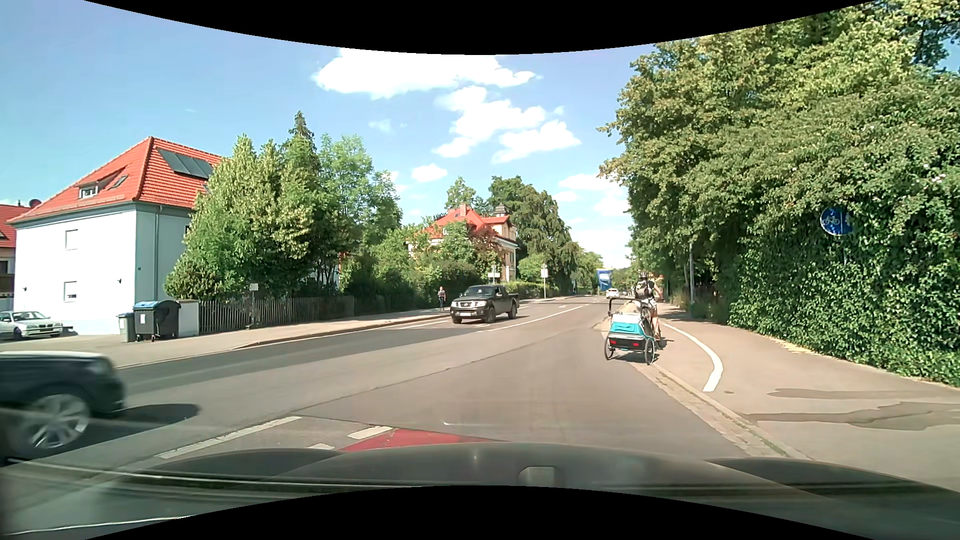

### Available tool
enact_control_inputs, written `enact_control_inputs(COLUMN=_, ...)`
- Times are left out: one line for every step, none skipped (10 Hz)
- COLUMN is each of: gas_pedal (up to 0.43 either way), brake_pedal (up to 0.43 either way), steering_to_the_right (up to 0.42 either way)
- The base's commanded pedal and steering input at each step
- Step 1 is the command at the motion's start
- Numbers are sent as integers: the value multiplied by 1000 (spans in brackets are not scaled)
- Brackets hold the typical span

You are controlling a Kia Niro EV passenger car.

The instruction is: Follow the waypoints while adhering to traffic rules and regulations

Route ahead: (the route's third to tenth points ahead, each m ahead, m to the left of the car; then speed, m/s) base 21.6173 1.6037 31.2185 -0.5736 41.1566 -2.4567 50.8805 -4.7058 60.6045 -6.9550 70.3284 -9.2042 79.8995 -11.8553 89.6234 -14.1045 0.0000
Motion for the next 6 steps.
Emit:
enact_control_inputs(gas_pedal=0, brake_pedal=640, steering_to_the_right=32)
enact_control_inputs(gas_pedal=0, brake_pedal=640, steering_to_the_right=32)
enact_control_inputs(gas_pedal=0, brake_pedal=640, steering_to_the_right=32)
enact_control_inputs(gas_pedal=0, brake_pedal=640, steering_to_the_right=32)
enact_control_inputs(gas_pedal=0, brake_pedal=640, steering_to_the_right=32)
enact_control_inputs(gas_pedal=0, brake_pedal=640, steering_to_the_right=32)
